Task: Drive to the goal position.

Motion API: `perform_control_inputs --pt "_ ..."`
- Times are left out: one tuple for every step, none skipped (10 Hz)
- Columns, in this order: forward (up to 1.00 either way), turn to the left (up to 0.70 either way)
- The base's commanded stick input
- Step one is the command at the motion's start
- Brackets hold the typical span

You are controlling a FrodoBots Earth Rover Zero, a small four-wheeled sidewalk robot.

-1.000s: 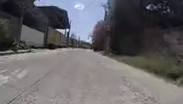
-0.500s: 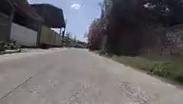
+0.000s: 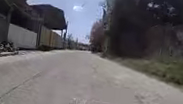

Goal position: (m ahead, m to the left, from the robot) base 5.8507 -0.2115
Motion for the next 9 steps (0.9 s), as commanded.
perform_control_inputs --pt "1.00 0.04" --pt "1.00 0.04" --pt "1.00 0.04" --pt "1.00 0.04" --pt "1.00 0.04" --pt "1.00 0.04" --pt "1.00 0.04" --pt "1.00 -0.15" --pt "1.00 -0.36"
